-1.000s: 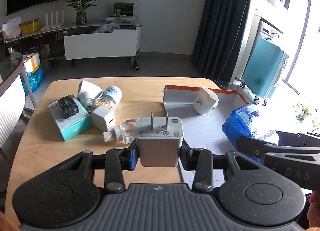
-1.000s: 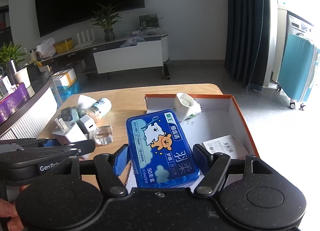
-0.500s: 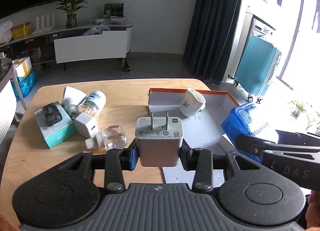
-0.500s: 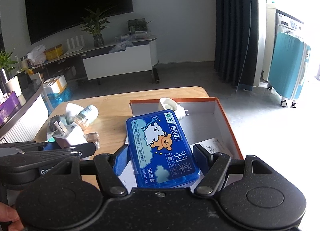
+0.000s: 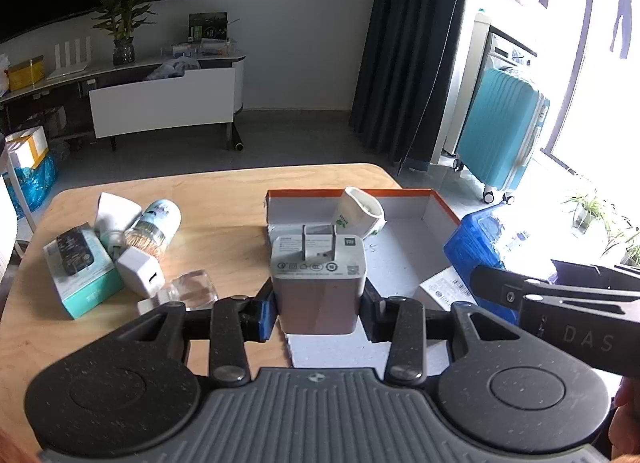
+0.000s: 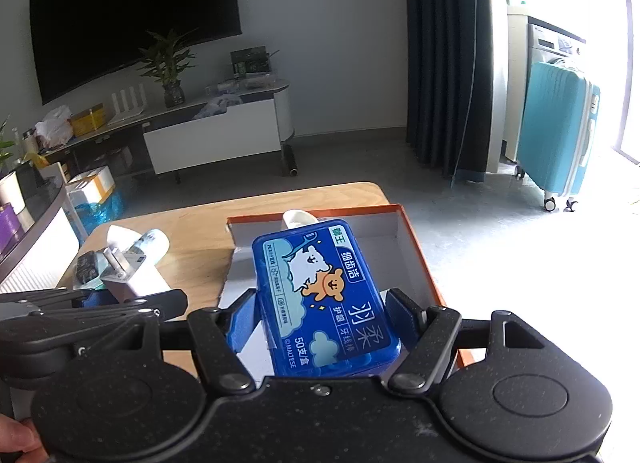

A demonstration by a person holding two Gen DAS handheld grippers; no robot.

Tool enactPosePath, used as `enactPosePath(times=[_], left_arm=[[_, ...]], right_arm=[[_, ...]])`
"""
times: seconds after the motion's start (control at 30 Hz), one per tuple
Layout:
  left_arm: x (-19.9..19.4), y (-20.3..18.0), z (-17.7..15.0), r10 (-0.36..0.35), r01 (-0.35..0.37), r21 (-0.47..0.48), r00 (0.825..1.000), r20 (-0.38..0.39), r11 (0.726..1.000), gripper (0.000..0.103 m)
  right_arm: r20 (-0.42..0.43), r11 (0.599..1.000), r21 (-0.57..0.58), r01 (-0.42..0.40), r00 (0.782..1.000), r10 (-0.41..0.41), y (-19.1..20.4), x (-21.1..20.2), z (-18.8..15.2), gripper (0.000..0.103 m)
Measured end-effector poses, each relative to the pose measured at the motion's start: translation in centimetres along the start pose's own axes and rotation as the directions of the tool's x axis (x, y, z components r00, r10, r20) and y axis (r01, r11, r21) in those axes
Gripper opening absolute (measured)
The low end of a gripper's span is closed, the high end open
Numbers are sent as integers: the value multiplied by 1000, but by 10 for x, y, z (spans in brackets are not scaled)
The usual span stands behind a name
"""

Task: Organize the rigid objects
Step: 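Carry the white charger with left tool while right carries the blue pack to the tray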

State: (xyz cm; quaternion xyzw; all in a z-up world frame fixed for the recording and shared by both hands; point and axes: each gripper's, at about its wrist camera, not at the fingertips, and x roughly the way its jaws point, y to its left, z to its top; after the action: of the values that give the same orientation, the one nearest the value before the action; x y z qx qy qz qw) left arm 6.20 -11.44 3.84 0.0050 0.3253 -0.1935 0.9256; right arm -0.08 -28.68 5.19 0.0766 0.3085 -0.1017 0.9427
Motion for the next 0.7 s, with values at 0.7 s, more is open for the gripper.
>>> enactPosePath(times=[0.7], left_arm=[[15, -16, 9, -17, 17, 10, 1000, -14, 1000, 41]], right_arm=[[12, 999, 23, 30, 999, -30, -11, 7, 8, 83]])
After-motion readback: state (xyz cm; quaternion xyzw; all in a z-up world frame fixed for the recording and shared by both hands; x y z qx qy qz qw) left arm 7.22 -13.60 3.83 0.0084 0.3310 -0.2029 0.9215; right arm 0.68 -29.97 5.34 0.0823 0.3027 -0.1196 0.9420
